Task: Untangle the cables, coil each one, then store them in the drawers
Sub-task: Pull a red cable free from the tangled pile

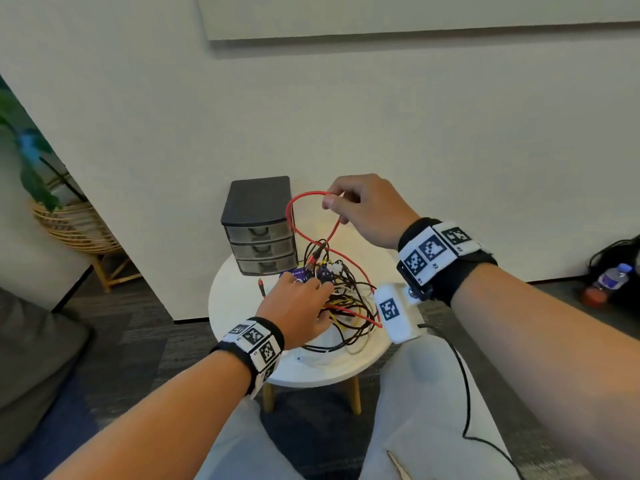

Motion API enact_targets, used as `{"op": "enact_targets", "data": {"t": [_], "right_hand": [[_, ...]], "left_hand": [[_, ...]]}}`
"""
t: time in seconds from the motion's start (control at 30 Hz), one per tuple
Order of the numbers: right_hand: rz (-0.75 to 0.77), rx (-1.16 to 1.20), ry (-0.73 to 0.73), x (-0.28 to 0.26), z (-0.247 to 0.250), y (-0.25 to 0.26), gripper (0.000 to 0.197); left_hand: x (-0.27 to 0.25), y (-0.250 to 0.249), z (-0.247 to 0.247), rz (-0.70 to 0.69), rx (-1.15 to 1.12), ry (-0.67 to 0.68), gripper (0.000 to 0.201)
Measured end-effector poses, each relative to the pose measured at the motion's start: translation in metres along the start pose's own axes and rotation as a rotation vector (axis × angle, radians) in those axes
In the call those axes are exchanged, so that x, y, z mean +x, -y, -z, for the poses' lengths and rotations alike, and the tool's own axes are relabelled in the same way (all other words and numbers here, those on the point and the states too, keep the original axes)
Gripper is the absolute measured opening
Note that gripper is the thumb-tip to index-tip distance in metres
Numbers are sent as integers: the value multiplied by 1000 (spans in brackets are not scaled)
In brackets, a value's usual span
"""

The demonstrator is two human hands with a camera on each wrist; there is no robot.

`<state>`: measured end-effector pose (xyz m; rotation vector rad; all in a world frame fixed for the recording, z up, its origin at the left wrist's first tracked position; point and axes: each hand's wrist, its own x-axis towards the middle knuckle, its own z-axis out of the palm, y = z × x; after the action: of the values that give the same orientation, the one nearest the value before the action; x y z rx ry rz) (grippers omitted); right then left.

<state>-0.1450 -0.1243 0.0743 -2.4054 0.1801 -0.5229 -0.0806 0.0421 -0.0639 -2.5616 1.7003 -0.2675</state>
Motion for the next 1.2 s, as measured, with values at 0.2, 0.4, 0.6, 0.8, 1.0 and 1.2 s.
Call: {"op": "enact_targets", "data": {"t": [0.2,0.4,0.6,0.8,1.0,1.2], "right_hand": [[16,-108,-160,3,19,-5,21],[202,72,-467,12,38,19,21],[313,310,-680,30,55,51,22],[349,323,-878,38,74,43,19],[35,373,-641,27,68,-3,19],[-144,613,-169,10,20,-19,10]], "left_hand": [[4,7,7,100,7,0,27],[3,21,3,183,-312,147,84],[-3,13,0,44,-317,92,63],[6,21,30,97,-366,-36,36],[26,50,106,368,-969,-327,37],[57,65,168,406,-1560,-474,23]]}}
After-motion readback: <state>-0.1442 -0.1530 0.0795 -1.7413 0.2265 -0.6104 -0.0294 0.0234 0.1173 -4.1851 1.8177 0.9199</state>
